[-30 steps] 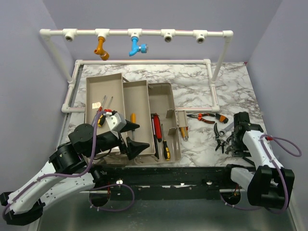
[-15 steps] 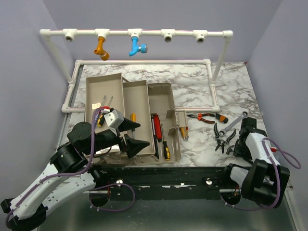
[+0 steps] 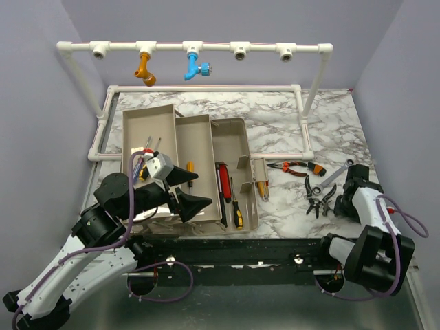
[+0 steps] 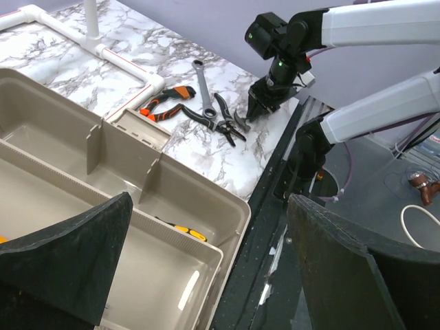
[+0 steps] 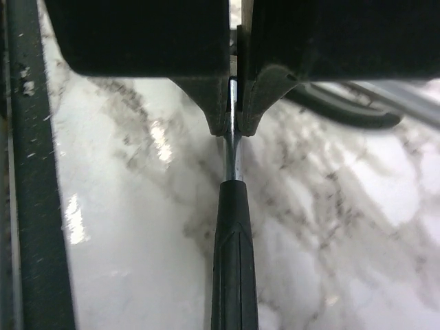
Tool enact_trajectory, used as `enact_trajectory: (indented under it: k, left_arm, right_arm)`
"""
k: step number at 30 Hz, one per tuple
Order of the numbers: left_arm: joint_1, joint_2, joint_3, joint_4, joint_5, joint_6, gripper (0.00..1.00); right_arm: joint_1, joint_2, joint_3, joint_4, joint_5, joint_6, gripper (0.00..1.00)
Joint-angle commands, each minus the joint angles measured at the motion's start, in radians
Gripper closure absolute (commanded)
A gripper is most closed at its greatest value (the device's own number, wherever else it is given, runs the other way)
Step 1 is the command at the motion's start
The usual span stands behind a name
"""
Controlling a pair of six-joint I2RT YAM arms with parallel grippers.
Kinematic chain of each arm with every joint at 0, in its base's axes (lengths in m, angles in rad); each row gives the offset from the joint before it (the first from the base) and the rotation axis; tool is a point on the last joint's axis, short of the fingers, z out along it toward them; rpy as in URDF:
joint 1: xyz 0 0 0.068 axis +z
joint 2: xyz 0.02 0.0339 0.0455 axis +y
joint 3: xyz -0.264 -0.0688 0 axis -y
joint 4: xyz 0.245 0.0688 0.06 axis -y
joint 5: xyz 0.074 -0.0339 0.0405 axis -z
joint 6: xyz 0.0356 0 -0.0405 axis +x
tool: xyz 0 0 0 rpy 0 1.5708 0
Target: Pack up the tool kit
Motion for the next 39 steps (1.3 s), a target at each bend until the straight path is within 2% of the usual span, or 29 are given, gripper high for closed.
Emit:
enact_trajectory:
  k: [1,6,10,12,19,24,27,34,39]
  left_arm:
    - [0.01,-0.003,-0.013,0.03,0.039,-0.01,0.01]
    - [0.031,0.016,-0.018,0.048,0.078,-0.019,0.02]
    - [0.056,0.03,-0.03,0.079,0.128,-0.028,0.01]
    - [0.074,0.039,-0.032,0.093,0.155,-0.031,0.01]
    - [0.124,0.054,-0.054,0.151,0.209,-0.034,0.02]
    - [0.155,0.054,-0.064,0.177,0.218,-0.027,0.02]
    - [0.177,0.053,-0.072,0.2,0.221,-0.028,0.02]
    - [0.218,0.067,-0.081,0.214,0.226,-0.024,0.02]
    - [0.222,0.055,-0.091,0.217,0.212,-0.016,0.01]
  right_arm:
    - [-0.002,-0.073,0.068,-0.006,-0.074,-0.031,0.99]
    - [-0.002,-0.127,0.103,0.019,-0.14,-0.15,0.99]
    - [-0.002,-0.135,0.127,0.069,-0.2,-0.299,0.99]
    - [-0.002,-0.137,0.127,0.151,-0.273,-0.413,0.99]
    - [-0.002,-0.152,0.107,0.492,-0.776,-0.827,0.99]
    - [0.025,-0.146,0.168,0.527,-0.98,-0.966,0.99]
    - [0.151,-0.133,0.221,0.517,-0.968,-1.001,0.99]
    - [0.626,-0.029,0.342,0.527,-0.737,-1.024,0.99]
    - [0.883,0.036,0.399,0.554,-0.594,-1.001,0.99]
